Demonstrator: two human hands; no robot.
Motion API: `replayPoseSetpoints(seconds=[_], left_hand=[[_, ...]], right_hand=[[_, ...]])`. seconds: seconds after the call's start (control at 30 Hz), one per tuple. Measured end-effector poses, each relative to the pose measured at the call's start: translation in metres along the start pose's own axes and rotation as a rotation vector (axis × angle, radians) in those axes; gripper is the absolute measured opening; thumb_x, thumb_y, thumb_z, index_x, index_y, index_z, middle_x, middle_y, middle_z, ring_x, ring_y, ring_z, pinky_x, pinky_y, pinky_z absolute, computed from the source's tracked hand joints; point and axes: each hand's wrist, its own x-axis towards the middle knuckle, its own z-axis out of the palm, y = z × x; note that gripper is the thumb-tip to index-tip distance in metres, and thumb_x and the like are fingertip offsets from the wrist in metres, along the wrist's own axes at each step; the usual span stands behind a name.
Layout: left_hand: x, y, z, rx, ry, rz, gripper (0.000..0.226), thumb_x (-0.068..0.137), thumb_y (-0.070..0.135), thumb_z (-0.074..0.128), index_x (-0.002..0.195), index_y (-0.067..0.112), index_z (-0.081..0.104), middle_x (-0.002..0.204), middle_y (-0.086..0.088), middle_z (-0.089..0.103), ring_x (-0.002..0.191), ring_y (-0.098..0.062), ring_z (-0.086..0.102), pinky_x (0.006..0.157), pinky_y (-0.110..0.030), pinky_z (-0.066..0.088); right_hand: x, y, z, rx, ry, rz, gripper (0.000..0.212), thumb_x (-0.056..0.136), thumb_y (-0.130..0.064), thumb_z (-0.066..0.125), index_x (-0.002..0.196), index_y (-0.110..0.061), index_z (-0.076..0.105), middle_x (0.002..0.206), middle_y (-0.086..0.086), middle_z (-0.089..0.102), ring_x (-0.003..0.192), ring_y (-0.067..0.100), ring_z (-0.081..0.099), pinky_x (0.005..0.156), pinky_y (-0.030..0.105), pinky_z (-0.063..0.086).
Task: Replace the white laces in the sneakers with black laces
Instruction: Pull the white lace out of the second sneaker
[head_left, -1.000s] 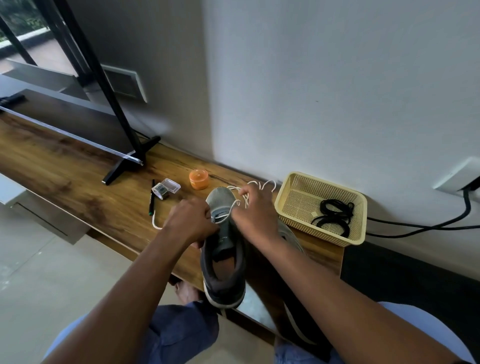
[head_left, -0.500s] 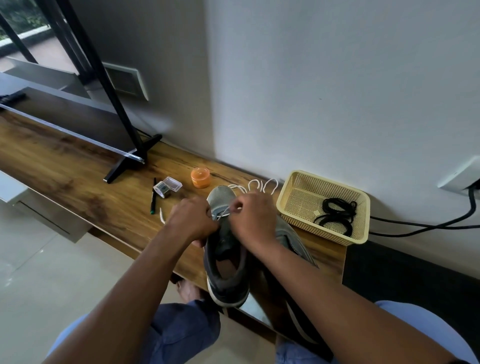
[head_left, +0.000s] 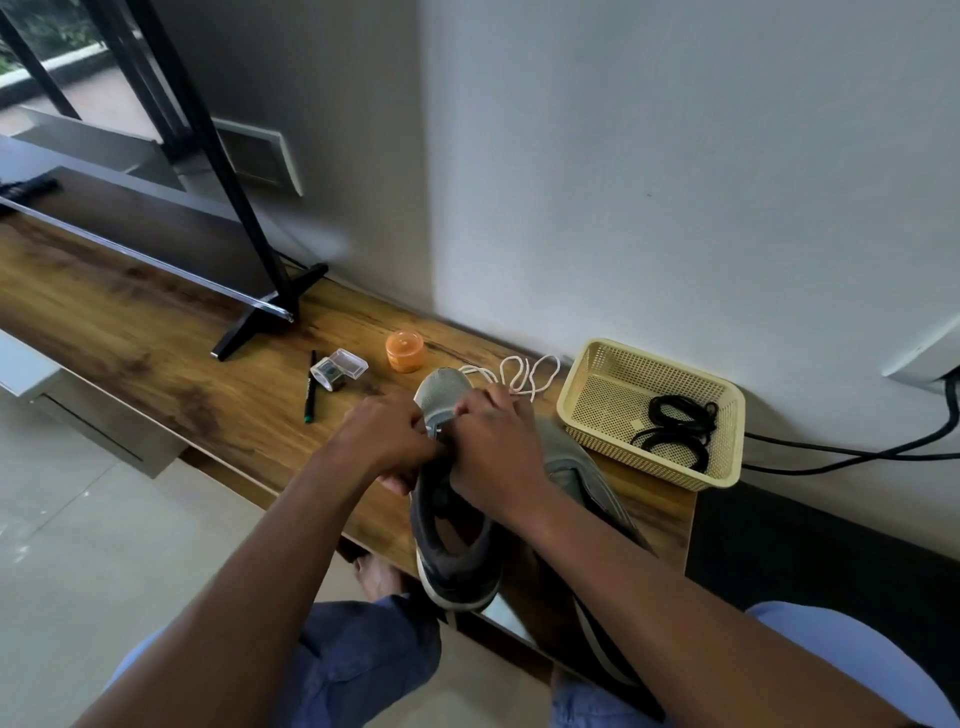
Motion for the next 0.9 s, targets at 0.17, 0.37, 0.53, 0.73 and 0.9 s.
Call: replayPoseSetpoints(seconds=[0.17, 0.37, 0.53, 0.73, 0.9], left_hand=[[0.001, 0.0, -0.001, -0.046, -0.028, -0.05, 0.013, 0.094, 0.018, 0.068, 0.093, 0.006, 0.069, 0.065, -0.008, 0.076, 0.06, -0.019, 0.077, 0.058, -0.025, 0.06], [-0.001, 0.001, -0.001, -0.043, -0.015, -0.027, 0.013, 0.093, 0.019, 0.071, 0.092, 0.007, 0.067, 0.059, -0.004, 0.073, 0.055, -0.017, 0.075, 0.051, -0.023, 0.056], [-0.002, 0.005, -0.001, -0.026, -0.009, -0.007, 0.012, 0.095, 0.016, 0.065, 0.084, 0.012, 0.064, 0.055, -0.002, 0.071, 0.052, -0.015, 0.073, 0.046, -0.02, 0.052], [0.001, 0.001, 0.0, 0.029, -0.007, 0.01, 0.015, 0.096, 0.021, 0.063, 0.093, 0.007, 0.068, 0.062, -0.004, 0.075, 0.057, -0.013, 0.075, 0.055, -0.019, 0.055], [0.001, 0.002, -0.001, 0.011, -0.007, -0.018, 0.015, 0.096, 0.018, 0.061, 0.097, 0.005, 0.068, 0.062, -0.005, 0.075, 0.057, -0.015, 0.075, 0.059, -0.022, 0.058]], right_hand=[[0.003, 0.004, 0.002, 0.181, 0.184, 0.197, 0.018, 0.083, -0.029, 0.061, 0.082, -0.024, 0.079, 0.098, -0.007, 0.067, 0.102, 0.023, 0.051, 0.078, 0.036, 0.037], [0.016, 0.022, -0.013, 0.55, 0.185, 0.625, 0.029, 0.076, -0.027, 0.059, 0.093, -0.033, 0.082, 0.107, -0.008, 0.074, 0.112, 0.027, 0.06, 0.09, 0.036, 0.053], [0.011, 0.007, -0.014, 0.24, 0.122, 0.148, 0.04, 0.07, -0.03, 0.056, 0.105, -0.03, 0.077, 0.115, -0.007, 0.065, 0.117, 0.025, 0.049, 0.092, 0.041, 0.042], [0.002, -0.003, -0.002, -0.003, -0.008, -0.009, 0.01, 0.077, -0.02, 0.06, 0.077, -0.025, 0.068, 0.082, -0.007, 0.066, 0.106, 0.027, 0.052, 0.083, 0.042, 0.034], [0.003, -0.003, -0.004, 0.128, 0.168, 0.145, 0.007, 0.075, -0.019, 0.06, 0.075, -0.024, 0.065, 0.082, -0.008, 0.065, 0.095, 0.024, 0.052, 0.077, 0.038, 0.031]])
